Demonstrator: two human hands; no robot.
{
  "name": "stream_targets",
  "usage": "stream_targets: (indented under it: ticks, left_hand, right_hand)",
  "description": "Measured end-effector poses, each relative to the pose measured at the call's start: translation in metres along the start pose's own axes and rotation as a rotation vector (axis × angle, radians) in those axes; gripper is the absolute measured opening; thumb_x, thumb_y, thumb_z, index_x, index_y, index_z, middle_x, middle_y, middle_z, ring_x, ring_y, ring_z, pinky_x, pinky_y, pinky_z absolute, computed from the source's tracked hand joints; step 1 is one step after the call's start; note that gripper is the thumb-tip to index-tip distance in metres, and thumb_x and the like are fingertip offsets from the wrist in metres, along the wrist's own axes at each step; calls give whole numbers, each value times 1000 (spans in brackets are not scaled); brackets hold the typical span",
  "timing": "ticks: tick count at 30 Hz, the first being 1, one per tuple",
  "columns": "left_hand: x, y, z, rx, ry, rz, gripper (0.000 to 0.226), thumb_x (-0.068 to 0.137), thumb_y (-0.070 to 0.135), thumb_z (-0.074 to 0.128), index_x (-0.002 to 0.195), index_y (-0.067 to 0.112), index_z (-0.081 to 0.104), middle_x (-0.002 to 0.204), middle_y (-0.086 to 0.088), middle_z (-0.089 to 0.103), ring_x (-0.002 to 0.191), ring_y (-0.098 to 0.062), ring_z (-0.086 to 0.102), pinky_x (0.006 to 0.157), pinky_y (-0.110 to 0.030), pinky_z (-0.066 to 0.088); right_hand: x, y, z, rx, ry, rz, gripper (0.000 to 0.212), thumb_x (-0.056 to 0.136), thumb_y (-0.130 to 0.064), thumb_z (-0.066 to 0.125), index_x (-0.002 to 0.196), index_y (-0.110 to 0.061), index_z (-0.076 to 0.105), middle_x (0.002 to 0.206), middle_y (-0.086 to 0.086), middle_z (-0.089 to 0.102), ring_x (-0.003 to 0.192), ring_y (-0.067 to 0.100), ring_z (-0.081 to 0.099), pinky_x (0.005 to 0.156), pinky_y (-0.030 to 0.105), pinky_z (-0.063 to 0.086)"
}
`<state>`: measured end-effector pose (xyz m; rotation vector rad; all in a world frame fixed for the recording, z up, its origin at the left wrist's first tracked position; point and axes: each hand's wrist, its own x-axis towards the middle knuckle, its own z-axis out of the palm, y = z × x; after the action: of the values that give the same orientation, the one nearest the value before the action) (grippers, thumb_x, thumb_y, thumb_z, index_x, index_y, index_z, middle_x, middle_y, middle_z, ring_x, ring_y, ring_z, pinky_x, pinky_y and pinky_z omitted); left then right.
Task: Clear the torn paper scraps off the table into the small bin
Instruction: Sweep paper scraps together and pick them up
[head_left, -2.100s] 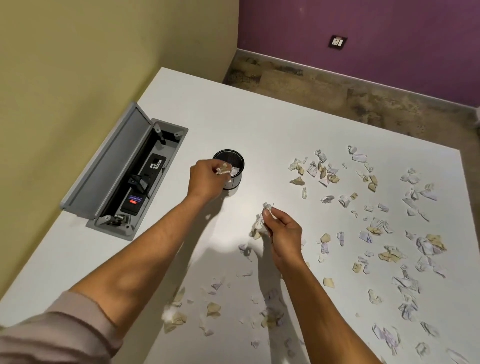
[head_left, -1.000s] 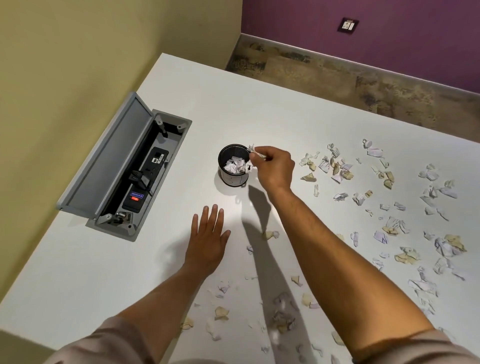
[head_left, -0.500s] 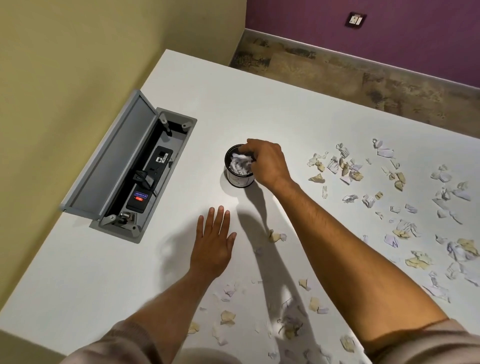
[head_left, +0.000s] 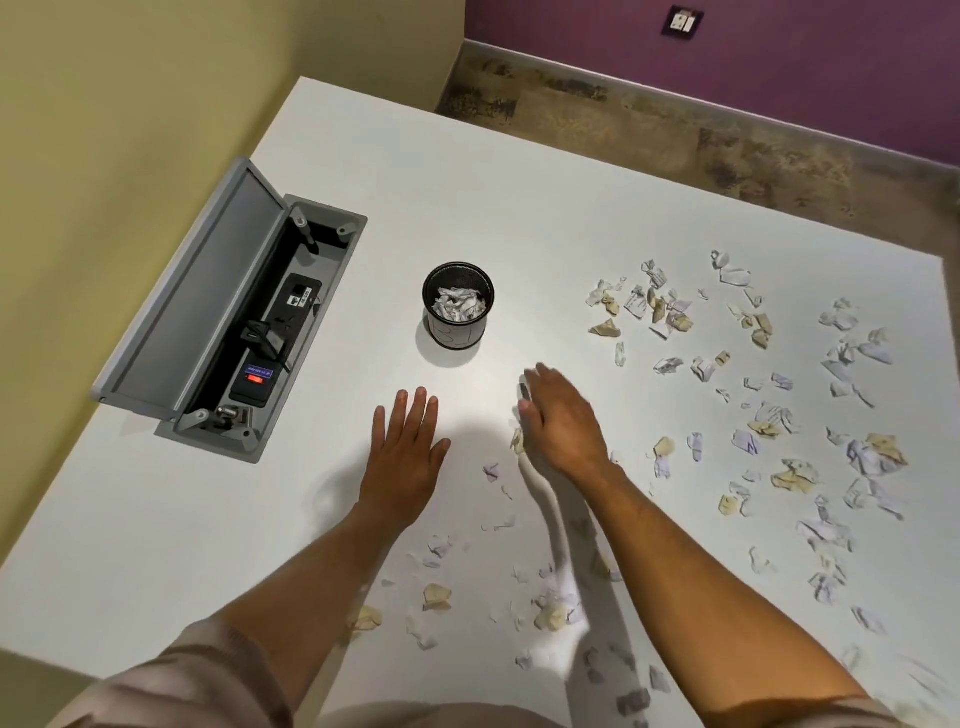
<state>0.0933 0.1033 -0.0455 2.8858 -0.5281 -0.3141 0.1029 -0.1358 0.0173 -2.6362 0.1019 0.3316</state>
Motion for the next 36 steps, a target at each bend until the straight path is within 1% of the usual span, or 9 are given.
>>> stream_targets:
  ticks: [3, 7, 13, 17, 20, 23, 26, 29, 36]
  left_hand:
    - [-8, 3, 1, 16, -8, 53, 57, 105, 42, 17, 155, 14, 18, 163, -6, 13, 151, -28, 3, 121, -53, 6]
    - [-29, 12, 2, 8, -23, 161, 55, 106, 41, 17, 155, 16, 16, 164, -5, 9, 152, -26, -1, 121, -52, 5]
    - [-63, 22, 9, 28, -93, 367, 52, 107, 38, 23, 155, 22, 20, 164, -1, 10, 152, -23, 1, 121, -52, 9]
    - [-75, 24, 0, -60, -142, 435, 50, 106, 39, 21, 152, 21, 30, 159, -2, 29, 149, -27, 17, 119, -51, 16]
    - [-91, 18, -9, -67, -53, 290, 48, 104, 33, 22, 147, 18, 37, 156, -6, 34, 147, -29, 21, 117, -52, 22]
    - [-127, 8, -6, -163, 63, -75, 49, 104, 35, 25, 149, 18, 34, 160, -6, 25, 150, -26, 10, 122, -49, 7]
    - [-164, 6, 5, -176, 129, -271, 58, 105, 41, 30, 151, 7, 32, 160, -18, 21, 150, -34, 10, 121, -54, 8]
    - [-183, 12, 21, -254, 103, -418, 70, 102, 54, 22, 151, 5, 30, 161, -18, 16, 151, -33, 7, 120, -56, 10]
    - [-177, 42, 37, -125, 58, -252, 63, 104, 44, 28, 148, 0, 33, 157, -20, 27, 148, -36, 19, 119, -56, 18]
  right_hand:
    - [-26, 16, 20, -162, -169, -57, 58, 102, -45, 25, 152, -17, 22, 161, 5, 15, 149, 24, 11, 120, 43, 13]
    - [-58, 10, 34, -217, -225, -137, 58, 103, -42, 26, 154, -17, 12, 163, 1, 4, 150, 21, -2, 121, 42, -2]
    - [-108, 9, 54, -278, -228, -273, 57, 103, -41, 21, 154, -19, 11, 162, -2, 5, 150, 18, -2, 121, 40, -5]
    - [-132, 10, 54, -214, -229, -277, 60, 98, -42, 14, 153, -19, 18, 161, -1, 11, 149, 15, 3, 122, 38, 2]
    - [-153, 15, 50, -134, -37, -104, 55, 102, -39, 22, 151, -16, 26, 160, 2, 19, 149, 16, 7, 122, 41, 10]
    - [-182, 25, 51, -107, 132, 170, 56, 103, -41, 25, 151, -13, 26, 160, 5, 18, 149, 18, 6, 122, 39, 5]
    - [-209, 32, 63, -118, 116, 367, 67, 99, -51, 17, 153, -12, 16, 162, 7, 11, 150, 23, 1, 121, 43, 2]
    - [-221, 32, 78, -66, 31, 465, 75, 95, -56, 8, 154, -12, 6, 163, 7, 0, 149, 22, -8, 121, 44, -3]
    - [-214, 6, 95, -47, -52, 328, 77, 89, -57, -6, 153, -15, -8, 160, 1, -18, 147, 16, -18, 119, 41, -15]
